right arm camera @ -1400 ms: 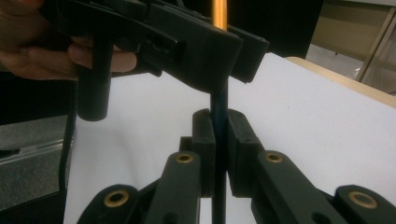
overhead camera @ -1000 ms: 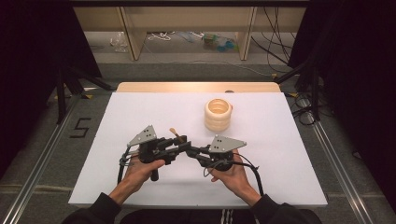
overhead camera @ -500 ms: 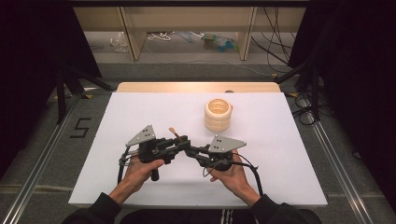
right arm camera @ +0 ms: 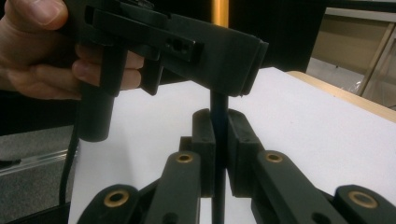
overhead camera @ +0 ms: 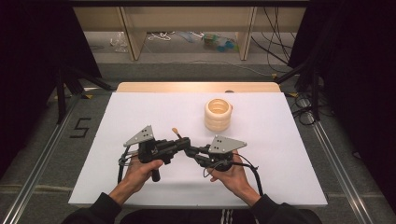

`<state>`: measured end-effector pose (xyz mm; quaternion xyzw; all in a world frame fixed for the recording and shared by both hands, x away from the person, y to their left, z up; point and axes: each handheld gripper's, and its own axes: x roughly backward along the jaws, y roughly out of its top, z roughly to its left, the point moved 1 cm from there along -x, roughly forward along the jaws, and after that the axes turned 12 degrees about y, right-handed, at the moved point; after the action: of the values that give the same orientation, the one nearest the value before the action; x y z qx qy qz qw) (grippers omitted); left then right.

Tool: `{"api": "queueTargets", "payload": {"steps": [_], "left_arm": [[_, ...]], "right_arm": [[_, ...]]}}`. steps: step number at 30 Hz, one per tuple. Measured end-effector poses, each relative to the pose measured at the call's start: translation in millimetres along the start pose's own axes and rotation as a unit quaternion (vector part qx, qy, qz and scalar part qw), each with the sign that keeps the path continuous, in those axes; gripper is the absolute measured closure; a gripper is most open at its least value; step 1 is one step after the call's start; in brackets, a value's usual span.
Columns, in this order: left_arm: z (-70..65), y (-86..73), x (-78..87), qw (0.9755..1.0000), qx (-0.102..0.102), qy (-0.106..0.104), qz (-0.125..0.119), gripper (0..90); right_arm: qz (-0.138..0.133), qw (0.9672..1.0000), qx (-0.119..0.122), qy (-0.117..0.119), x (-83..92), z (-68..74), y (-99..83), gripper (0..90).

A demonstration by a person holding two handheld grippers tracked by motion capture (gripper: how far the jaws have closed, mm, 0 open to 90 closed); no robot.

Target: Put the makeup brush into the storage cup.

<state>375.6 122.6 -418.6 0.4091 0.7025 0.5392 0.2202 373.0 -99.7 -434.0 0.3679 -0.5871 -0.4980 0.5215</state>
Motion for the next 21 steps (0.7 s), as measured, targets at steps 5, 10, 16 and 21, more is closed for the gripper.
{"api": "queueTargets", "payload": {"steps": [5,10,16,21], "left_arm": [[0.8,0.4,0.7,1.0000,-0.001,-0.004,-0.004,83.4],[0.5,2.9,2.6,0.9999,0.000,-0.003,-0.013,83.4],[2.1,5.5,5.1,0.9998,-0.011,0.010,-0.013,83.3],[5.6,6.3,6.7,0.9993,-0.023,0.026,-0.016,83.3]], "right_arm": [[-0.005,1.0000,-0.003,0.003,0.3,1.1,0.6,81.5],[-0.007,0.9999,-0.003,-0.010,2.8,2.2,5.0,60.7],[0.015,0.9995,-0.014,-0.025,3.2,3.5,5.1,42.2],[0.024,0.9985,-0.024,-0.043,7.6,1.3,3.6,34.5]]}}
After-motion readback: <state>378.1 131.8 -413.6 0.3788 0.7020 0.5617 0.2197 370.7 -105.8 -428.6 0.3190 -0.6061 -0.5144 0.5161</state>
